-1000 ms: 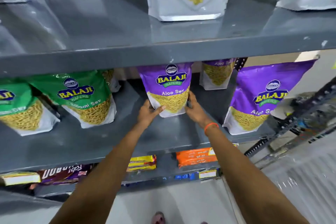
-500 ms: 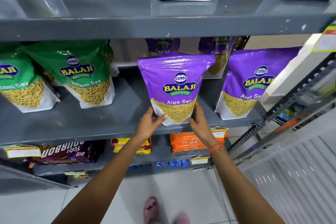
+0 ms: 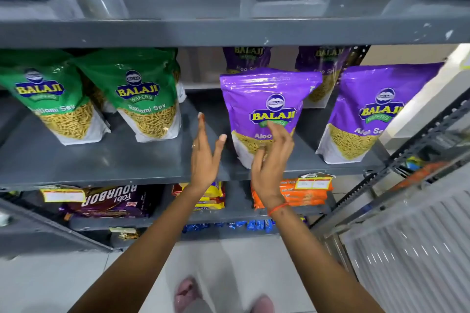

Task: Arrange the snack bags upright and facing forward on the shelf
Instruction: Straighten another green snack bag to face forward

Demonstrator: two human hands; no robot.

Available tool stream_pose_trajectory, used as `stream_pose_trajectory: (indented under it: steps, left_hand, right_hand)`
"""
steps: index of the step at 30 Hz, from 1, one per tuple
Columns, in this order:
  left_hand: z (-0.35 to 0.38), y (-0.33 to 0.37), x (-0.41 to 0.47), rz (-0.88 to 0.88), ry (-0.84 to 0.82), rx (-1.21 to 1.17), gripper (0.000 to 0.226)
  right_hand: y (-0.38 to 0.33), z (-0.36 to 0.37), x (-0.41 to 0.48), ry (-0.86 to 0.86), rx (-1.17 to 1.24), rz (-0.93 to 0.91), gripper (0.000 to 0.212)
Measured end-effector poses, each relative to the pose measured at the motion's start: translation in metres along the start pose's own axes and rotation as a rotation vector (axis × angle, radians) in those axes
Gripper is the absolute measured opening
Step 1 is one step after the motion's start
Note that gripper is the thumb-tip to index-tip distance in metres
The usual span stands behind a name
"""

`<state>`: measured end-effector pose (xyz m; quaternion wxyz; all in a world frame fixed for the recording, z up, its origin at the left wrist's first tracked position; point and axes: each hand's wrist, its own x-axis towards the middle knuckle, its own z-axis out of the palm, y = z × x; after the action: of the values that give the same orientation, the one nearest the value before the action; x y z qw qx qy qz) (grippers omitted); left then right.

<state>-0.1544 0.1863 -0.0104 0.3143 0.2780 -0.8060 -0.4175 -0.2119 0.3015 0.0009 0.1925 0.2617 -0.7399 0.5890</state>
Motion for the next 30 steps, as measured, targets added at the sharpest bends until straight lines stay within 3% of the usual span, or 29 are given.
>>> stream_pose_trajectory:
  steps: [4, 6, 9, 12, 16, 20, 22, 26, 30]
  left_hand:
    - [-0.048, -0.037, 0.025, 0.070, 0.161, 0.017, 0.076]
    - [-0.074, -0.067, 0.041, -0.012, 0.205, 0.047, 0.079]
    - [-0.111, -0.109, 0.064, -0.199, 0.229, 0.014, 0.089]
    - [-0.139, -0.149, 0.088, -0.301, 0.070, -0.043, 0.098]
    - [-0.161, -0.171, 0.107, -0.314, -0.162, -0.146, 0.067]
    - [-0.168, -0.172, 0.099, -0.331, -0.223, -0.165, 0.055]
    - [-0.168, -0.173, 0.085, -0.318, -0.258, -0.186, 0.056]
    - [-0.171, -0.172, 0.051, -0.277, -0.307, -0.221, 0.036]
    - [-0.177, -0.169, 0.026, -0.290, -0.343, -0.251, 0.041]
  right_hand:
    - [-0.041, 0.063, -0.003, -0.049, 0.092, -0.132, 0.035]
    - [-0.058, 0.104, -0.003, -0.133, 0.134, -0.115, 0.030]
    - [-0.063, 0.170, 0.000, -0.353, 0.104, 0.029, 0.040]
    - [-0.046, 0.222, 0.009, -0.560, 0.060, 0.269, 0.062]
    - [-0.007, 0.253, 0.009, -0.736, 0.097, 0.548, 0.070]
    - [0.000, 0.248, -0.006, -0.705, 0.113, 0.612, 0.058]
    - [-0.004, 0.235, -0.020, -0.671, 0.105, 0.577, 0.053]
    - [-0.005, 0.208, -0.052, -0.662, 0.090, 0.512, 0.051]
    - [-0.029, 0.181, -0.066, -0.656, 0.136, 0.526, 0.047]
